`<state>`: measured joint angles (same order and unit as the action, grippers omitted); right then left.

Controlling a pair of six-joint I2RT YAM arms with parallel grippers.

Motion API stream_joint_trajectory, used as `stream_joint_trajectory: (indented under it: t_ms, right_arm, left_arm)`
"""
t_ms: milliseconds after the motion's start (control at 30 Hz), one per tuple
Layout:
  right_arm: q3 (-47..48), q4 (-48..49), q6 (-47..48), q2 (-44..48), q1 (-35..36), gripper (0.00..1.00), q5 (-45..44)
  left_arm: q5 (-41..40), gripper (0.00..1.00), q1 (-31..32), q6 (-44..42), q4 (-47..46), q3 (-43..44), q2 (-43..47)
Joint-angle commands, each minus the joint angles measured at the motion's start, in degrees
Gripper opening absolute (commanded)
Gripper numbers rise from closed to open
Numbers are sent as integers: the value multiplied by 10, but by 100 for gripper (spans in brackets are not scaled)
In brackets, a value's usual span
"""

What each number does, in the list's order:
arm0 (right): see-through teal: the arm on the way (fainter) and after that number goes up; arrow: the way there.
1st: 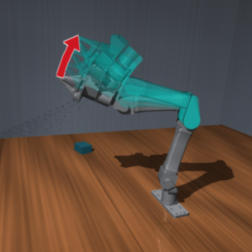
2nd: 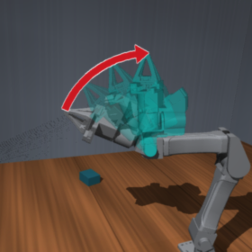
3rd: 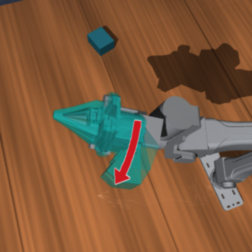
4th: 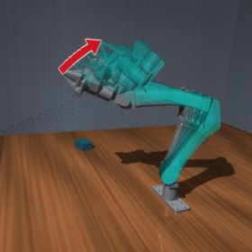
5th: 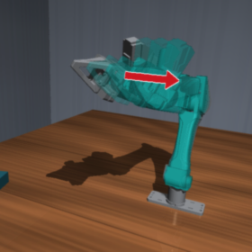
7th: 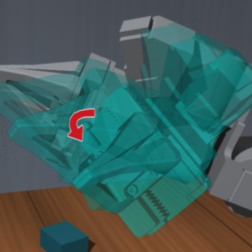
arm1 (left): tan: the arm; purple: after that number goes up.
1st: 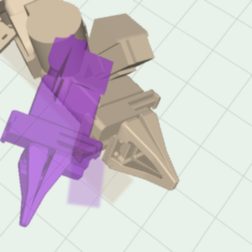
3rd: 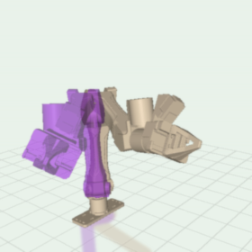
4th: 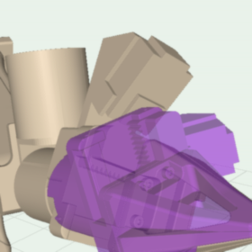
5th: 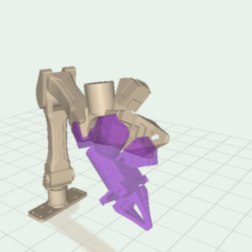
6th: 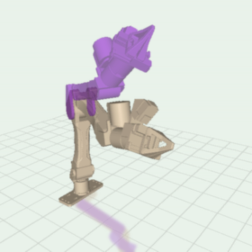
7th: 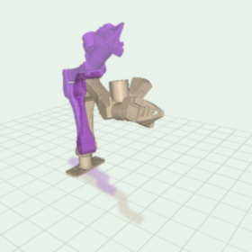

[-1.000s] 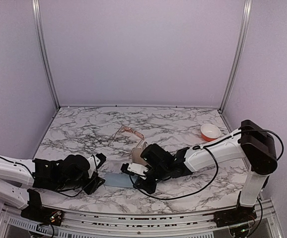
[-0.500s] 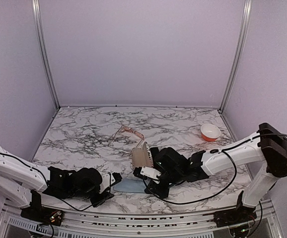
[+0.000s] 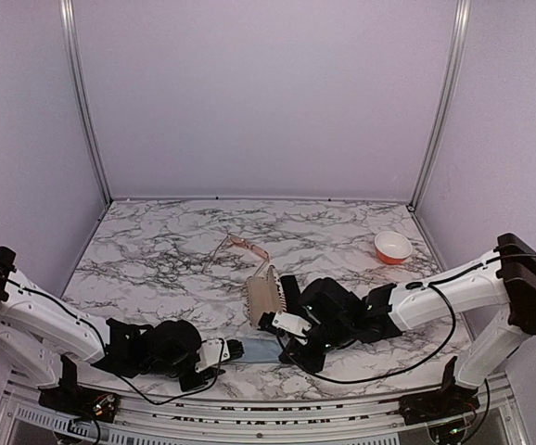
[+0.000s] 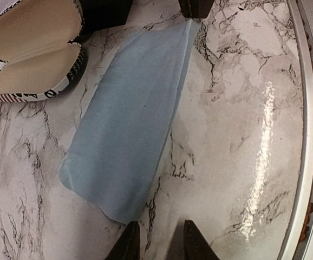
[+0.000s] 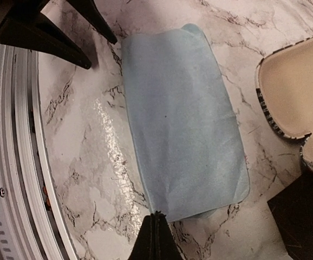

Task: Organize the sunglasses
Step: Move the folded cleaning cloth to the center of the board.

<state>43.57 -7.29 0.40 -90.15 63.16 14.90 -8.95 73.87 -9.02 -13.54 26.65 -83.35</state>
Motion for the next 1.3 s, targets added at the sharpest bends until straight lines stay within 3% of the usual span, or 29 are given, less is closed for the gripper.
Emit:
stream_joint_trajectory:
  t_ms: [0, 367, 633, 900, 1267]
  right_arm:
    - [-5, 7, -11, 13, 4, 0, -9]
    - [-3, 4, -12, 14, 4, 0, -12]
    - [-3, 3, -16, 21, 3, 0, -15]
    - [-1, -6, -17, 25, -1, 0, -18]
    - [-14, -8, -33, 23, -7, 0, -42]
  left_arm:
    - [-10, 25, 3, -61, -42, 10, -28]
    - [-45, 14, 3, -89, -55, 21, -92]
    - [-50, 8, 3, -93, -58, 5, -91]
    - [-35, 21, 3, -68, -54, -13, -52]
    - [1, 21, 3, -57, -27, 0, -57]
